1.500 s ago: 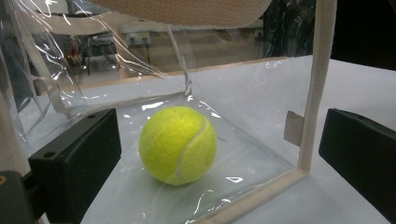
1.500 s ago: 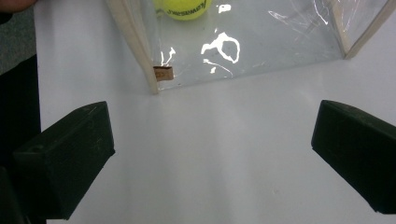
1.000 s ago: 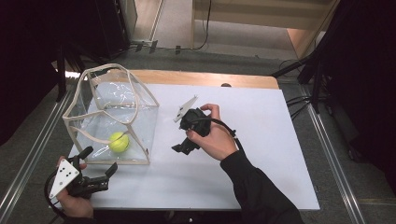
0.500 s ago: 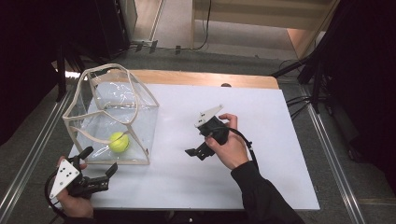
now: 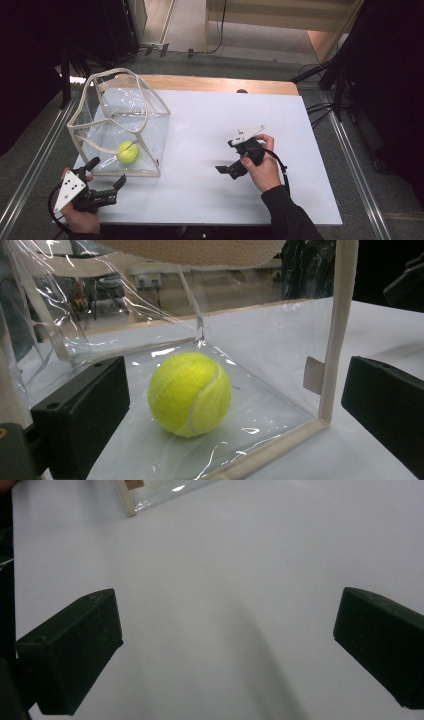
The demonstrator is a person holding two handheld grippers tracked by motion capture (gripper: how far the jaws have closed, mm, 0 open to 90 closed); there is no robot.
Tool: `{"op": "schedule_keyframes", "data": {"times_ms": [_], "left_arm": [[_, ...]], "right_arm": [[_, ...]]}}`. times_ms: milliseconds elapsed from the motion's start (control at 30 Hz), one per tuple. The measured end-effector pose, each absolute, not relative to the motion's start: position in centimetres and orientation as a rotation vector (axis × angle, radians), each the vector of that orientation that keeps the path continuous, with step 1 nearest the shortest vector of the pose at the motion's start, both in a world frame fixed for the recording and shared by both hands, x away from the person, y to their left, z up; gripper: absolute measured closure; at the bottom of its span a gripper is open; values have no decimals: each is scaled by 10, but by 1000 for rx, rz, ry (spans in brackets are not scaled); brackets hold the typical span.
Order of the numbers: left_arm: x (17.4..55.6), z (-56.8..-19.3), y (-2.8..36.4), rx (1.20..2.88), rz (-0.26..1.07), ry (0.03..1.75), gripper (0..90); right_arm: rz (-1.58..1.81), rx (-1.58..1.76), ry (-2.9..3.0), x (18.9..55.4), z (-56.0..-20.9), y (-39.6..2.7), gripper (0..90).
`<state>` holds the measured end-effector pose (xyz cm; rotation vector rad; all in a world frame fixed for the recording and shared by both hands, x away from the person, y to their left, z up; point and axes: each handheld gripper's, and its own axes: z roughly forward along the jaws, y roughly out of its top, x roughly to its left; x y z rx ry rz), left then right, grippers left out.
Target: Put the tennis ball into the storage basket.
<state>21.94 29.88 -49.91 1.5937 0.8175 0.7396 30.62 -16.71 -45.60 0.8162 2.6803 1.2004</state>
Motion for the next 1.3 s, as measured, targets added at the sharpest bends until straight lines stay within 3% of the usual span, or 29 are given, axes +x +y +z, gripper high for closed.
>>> {"op": "schedule_keyframes", "data": {"times_ms": [1300], "left_arm": [[220,-499,298,1598,740,817,0]], "right_arm": [[1424,1175,2164,237,-497,-310,0]]}}
